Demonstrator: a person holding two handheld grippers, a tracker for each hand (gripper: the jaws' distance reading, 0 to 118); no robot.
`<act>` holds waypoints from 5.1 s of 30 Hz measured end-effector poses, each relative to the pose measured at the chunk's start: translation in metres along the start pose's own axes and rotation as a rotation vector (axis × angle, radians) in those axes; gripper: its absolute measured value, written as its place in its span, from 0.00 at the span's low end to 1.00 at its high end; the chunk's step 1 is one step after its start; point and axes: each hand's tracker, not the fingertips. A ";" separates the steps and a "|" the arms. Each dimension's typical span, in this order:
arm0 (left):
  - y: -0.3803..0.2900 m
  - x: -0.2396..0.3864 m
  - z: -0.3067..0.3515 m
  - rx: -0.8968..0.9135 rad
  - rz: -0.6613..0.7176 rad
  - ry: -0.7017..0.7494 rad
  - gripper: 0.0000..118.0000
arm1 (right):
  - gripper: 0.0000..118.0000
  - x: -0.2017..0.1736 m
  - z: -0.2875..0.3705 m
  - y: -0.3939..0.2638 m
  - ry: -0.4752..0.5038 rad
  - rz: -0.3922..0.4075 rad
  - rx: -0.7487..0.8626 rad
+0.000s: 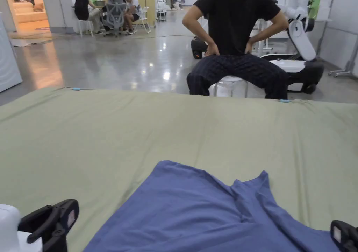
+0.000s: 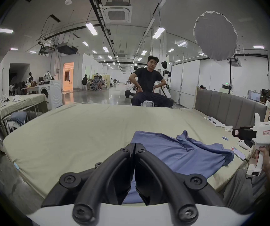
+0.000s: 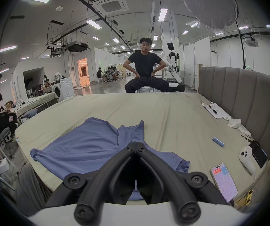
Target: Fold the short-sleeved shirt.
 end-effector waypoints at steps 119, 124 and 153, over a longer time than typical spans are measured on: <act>0.343 -0.024 -0.346 0.087 -0.026 0.088 0.04 | 0.02 0.059 -0.248 0.460 -0.183 0.080 0.209; 0.305 -0.033 -0.331 0.046 0.004 0.054 0.04 | 0.02 0.073 -0.245 0.415 -0.148 0.027 0.154; -0.078 -0.049 -0.053 -0.476 0.136 -0.094 0.04 | 0.02 0.068 0.007 -0.047 -0.017 -0.115 -0.323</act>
